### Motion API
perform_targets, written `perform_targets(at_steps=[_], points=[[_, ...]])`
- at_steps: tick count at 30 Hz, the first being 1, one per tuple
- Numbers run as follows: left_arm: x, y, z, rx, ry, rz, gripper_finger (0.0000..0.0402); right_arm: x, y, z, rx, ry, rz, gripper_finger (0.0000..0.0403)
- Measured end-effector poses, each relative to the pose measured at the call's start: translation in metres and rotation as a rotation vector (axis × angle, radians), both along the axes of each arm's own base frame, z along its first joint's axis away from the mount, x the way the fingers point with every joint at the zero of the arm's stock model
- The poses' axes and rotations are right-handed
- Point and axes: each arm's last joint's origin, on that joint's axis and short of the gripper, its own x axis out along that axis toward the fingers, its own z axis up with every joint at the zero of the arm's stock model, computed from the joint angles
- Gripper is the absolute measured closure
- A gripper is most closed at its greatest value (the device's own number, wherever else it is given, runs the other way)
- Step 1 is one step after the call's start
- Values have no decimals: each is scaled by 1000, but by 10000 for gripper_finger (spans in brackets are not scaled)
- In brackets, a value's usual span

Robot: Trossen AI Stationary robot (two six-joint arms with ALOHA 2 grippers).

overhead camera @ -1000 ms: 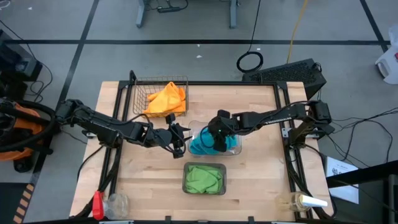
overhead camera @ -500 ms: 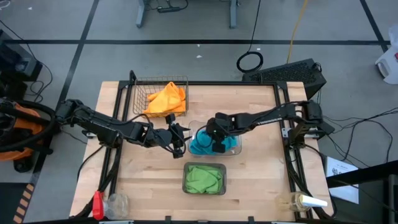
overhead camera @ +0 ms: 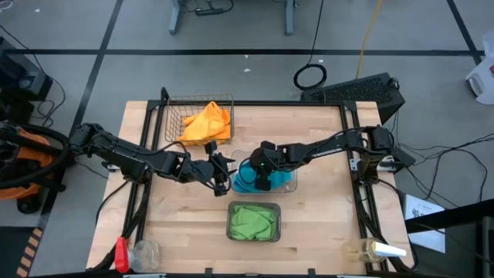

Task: Sort microfiber towel by color & place in baskets
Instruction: Put the blue towel into the transparent bin, then return to Home Position

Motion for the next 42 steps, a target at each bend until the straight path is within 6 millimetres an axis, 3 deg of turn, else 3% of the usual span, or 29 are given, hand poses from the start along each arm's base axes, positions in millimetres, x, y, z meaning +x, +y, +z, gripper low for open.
perform_targets(at_steps=[10, 16, 21, 24, 32, 36, 42], points=[[2, 0, 3, 20, -24, -15, 249, -8, 12, 64, -24, -172, 57, 402], [7, -1, 34, 89, -114, -37, 249, -46, 19, 124, -90, -275, 151, 402], [-7, 2, 55, 94, -162, -74, 252, -91, 25, 157, -149, -407, 231, 402], [-21, 4, 69, 64, -204, -83, 270, -117, 28, 158, -163, -492, 250, 402], [-31, 4, 79, 14, -239, -130, 357, -163, 35, 119, -163, -654, 288, 403], [-29, 4, 68, 8, -254, -133, 395, -174, 37, 104, -158, -692, 300, 403], [-35, 5, 47, -22, -304, -122, 388, -184, 37, 89, -145, -721, 293, 403]])
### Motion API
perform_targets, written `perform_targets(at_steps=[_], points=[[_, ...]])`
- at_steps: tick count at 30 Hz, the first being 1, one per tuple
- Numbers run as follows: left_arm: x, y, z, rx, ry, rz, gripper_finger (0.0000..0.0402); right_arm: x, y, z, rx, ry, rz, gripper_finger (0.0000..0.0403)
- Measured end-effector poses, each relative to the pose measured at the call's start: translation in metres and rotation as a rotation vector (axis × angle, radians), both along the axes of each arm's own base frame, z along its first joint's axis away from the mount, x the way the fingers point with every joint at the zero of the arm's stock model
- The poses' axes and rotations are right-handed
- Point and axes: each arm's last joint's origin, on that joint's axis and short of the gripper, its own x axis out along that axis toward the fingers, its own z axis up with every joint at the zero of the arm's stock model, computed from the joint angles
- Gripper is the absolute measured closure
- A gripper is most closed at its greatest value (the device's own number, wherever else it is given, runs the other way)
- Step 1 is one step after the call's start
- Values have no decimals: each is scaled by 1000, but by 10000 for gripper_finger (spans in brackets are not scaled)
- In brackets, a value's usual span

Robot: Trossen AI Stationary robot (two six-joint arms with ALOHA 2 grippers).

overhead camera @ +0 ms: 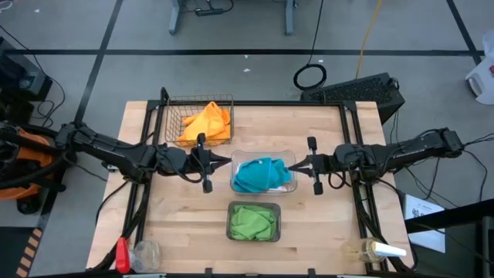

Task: Sort microfiber towel by color & place in baskets
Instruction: Return to Home Position

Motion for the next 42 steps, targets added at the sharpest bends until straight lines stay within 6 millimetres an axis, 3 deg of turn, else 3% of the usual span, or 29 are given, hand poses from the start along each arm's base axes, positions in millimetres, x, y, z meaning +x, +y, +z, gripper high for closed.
perform_targets(at_steps=[11, 19, 27, 37, 42], points=[[-17, 3, -34, -28, 21, -26, 387, -2, 0, -5, 9, 18, 1, 403], [-39, 5, -52, -43, -61, -182, 387, -4, 0, -10, 25, 70, 27, 403], [-58, 12, -63, -52, -100, -196, 387, -4, 1, -12, 39, 83, 47, 403], [-77, 16, -81, -73, -99, -206, 387, -20, -1, -36, 101, 93, 30, 403], [-81, 17, -80, -81, -115, -205, 387, -31, -3, -48, 125, 53, 28, 403]])
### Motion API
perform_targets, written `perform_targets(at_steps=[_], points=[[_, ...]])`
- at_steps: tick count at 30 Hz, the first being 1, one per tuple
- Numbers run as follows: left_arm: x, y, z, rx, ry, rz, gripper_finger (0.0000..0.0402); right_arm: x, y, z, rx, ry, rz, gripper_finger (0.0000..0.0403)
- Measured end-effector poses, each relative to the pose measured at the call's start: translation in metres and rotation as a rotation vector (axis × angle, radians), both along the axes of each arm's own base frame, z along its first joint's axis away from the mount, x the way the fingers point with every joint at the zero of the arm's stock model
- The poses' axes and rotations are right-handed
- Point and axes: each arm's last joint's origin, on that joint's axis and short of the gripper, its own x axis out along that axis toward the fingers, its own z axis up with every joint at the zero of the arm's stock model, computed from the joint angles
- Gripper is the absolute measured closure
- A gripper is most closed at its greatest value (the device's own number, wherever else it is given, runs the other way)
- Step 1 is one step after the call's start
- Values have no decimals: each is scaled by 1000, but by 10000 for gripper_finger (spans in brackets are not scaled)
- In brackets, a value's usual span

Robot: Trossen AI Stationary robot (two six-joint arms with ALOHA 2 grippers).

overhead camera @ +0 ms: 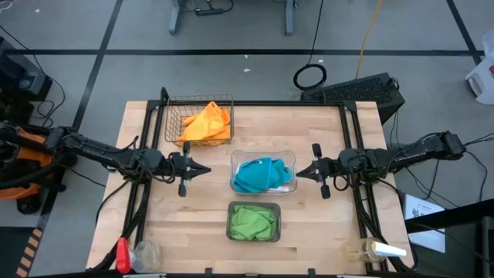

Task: Sort microfiber towel by color & place in baskets
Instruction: Return to Home Position

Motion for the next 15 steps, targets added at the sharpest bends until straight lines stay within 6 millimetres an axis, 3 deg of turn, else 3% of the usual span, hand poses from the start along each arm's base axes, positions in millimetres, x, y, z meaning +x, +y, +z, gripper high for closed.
perform_targets(at_steps=[15], points=[[-1, 0, -2, -24, 20, 5, 387, -23, -3, -26, 44, -57, 19, 403]])
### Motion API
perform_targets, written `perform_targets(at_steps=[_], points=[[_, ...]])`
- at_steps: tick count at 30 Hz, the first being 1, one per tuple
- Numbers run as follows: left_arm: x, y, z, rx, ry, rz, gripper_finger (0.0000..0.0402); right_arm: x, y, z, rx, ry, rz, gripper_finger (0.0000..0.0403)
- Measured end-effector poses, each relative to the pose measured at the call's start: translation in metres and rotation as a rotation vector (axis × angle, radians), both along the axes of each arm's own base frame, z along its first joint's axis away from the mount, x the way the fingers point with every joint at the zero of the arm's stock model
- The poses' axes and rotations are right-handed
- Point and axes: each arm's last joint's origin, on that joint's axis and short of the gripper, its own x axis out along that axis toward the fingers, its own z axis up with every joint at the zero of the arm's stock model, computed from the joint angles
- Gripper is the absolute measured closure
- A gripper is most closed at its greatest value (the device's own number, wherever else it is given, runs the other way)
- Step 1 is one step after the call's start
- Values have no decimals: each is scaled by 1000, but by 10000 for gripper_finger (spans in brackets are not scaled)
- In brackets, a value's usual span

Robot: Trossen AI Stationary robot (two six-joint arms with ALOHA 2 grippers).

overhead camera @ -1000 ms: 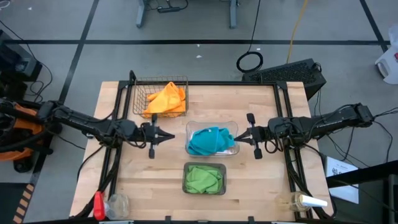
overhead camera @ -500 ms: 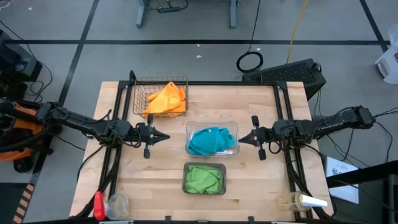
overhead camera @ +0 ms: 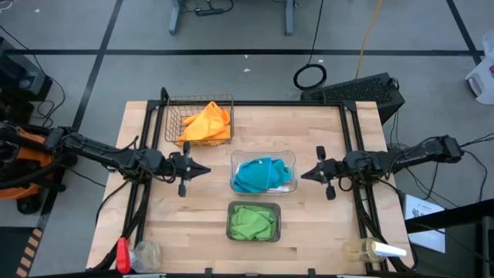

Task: Sort microfiber towel by color & place in baskets
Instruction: Return to Home Position

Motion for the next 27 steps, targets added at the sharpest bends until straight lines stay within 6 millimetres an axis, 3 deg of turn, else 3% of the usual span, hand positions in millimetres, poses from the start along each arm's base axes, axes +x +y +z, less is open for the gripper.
perform_targets(at_steps=[4, 12, 27], points=[[-1, 0, -4, -23, 8, 4, 387, -3, 0, -2, 14, -14, 11, 403], [-8, 2, -31, -33, -14, 4, 387, -5, 0, 0, 19, -27, 24, 403], [-16, 2, -49, -55, -11, -44, 387, -6, 0, -2, 14, -7, 19, 403]])
